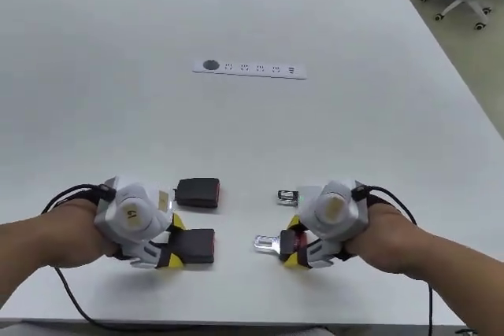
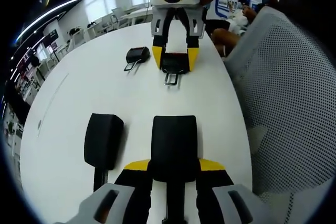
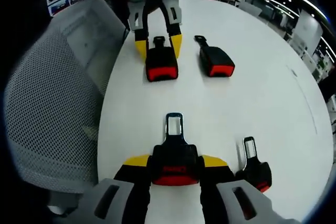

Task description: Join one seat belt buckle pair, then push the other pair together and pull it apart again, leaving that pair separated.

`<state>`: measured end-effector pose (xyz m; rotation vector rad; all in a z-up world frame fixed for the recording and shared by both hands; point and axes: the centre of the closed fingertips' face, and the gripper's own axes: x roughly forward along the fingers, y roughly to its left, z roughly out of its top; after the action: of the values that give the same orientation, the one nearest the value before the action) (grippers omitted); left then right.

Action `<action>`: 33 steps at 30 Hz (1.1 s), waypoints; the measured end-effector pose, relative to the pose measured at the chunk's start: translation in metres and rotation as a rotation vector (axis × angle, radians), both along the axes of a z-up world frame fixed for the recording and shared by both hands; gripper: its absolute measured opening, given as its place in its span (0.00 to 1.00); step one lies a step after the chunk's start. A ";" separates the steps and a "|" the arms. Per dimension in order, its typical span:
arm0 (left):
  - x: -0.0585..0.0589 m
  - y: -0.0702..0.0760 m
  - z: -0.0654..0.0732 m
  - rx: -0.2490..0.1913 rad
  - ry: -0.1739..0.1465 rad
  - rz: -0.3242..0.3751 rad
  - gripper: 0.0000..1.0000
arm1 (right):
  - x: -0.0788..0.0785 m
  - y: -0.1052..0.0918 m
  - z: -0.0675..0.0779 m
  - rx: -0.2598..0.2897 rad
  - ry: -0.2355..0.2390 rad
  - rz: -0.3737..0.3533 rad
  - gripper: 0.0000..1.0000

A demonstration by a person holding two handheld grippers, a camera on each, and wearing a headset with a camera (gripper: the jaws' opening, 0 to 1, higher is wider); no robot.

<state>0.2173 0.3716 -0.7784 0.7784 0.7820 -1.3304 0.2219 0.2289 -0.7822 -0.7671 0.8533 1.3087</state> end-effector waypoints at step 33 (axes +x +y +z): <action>0.000 0.000 -0.004 0.073 0.010 -0.037 0.32 | -0.009 0.065 0.000 0.043 -0.025 0.061 0.32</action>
<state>0.2177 0.3714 -0.7824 0.8481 0.8313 -1.3451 0.2126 0.2938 -0.7821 -0.7792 0.7852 1.3646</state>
